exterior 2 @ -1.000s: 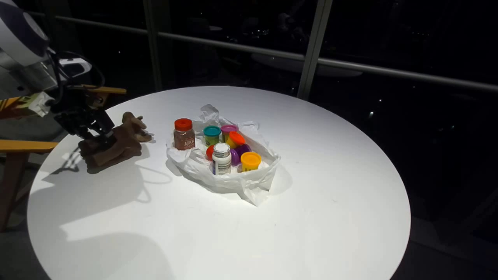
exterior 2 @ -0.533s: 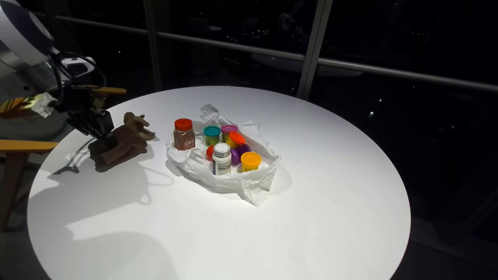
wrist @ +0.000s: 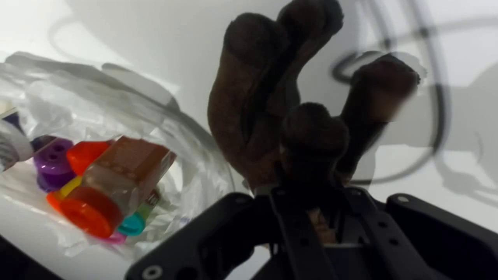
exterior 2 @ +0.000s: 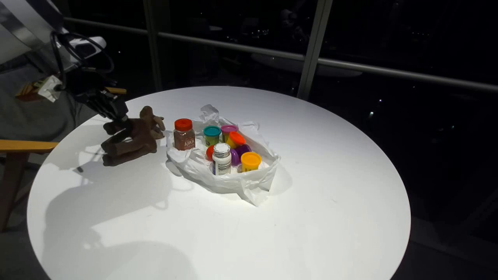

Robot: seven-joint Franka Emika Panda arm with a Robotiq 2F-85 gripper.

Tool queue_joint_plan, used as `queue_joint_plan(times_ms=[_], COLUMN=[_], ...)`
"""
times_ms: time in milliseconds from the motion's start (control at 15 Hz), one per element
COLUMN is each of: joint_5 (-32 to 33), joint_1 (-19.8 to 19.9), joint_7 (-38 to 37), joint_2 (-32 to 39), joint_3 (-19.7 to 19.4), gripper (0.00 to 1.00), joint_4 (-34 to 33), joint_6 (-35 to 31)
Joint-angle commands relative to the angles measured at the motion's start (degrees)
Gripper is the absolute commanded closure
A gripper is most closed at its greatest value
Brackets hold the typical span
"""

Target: Put all the contents in the white plastic bag

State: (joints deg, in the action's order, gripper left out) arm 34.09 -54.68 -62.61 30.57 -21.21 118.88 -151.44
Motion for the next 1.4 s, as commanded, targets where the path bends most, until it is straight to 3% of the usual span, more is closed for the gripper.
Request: queue_joint_plan(times_ms=[0,333,600,933,1333], joint_5=[9.44,21.39,22.95,23.8,26.7], joint_1=[-0.92,8.94,21.27,34.62,40.11], joint_7=[-9.76,-20.73,-22.14,-21.8,-22.98], joint_2=[-11.38,-23.77,-27.1,-22.78,-13.51], joint_3=[-2.74,5.16,13.95,21.22,23.55], gripper=[0.86,0.87,0.9,0.89,0.89], joint_4=[3.64,4.86,5.41,6.12,5.19], joint_6=[5.8,16.99,22.31,20.72,17.1])
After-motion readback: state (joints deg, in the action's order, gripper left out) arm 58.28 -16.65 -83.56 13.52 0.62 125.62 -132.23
